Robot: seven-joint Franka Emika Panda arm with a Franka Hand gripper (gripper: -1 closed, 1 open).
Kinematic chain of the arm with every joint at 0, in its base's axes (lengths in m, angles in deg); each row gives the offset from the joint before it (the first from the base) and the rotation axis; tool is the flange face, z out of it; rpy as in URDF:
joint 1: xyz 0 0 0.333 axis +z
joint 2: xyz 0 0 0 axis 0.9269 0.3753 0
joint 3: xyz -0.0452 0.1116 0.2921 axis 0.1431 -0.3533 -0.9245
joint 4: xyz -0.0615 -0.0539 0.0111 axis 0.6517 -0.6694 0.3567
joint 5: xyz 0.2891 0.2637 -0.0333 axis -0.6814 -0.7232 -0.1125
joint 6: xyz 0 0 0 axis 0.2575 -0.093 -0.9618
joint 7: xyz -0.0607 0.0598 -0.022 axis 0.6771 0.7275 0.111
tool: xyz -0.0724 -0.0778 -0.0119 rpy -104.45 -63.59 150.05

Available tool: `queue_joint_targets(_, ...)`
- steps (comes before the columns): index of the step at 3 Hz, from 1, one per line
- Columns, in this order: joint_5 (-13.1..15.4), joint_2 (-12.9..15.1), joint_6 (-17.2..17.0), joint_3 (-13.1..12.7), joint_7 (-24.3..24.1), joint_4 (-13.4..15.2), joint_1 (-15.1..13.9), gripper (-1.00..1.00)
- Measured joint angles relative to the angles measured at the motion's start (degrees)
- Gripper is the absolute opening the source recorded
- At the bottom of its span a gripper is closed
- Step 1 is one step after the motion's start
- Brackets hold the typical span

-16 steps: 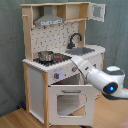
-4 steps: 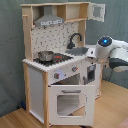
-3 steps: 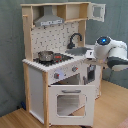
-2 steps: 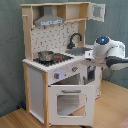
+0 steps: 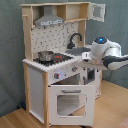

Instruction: Play with the kitchen

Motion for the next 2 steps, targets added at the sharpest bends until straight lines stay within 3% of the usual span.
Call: queue_joint_targets(2, 0.0, 8.6, 8.0, -1.4, 2.2, 0.3, 0.0, 1.0)
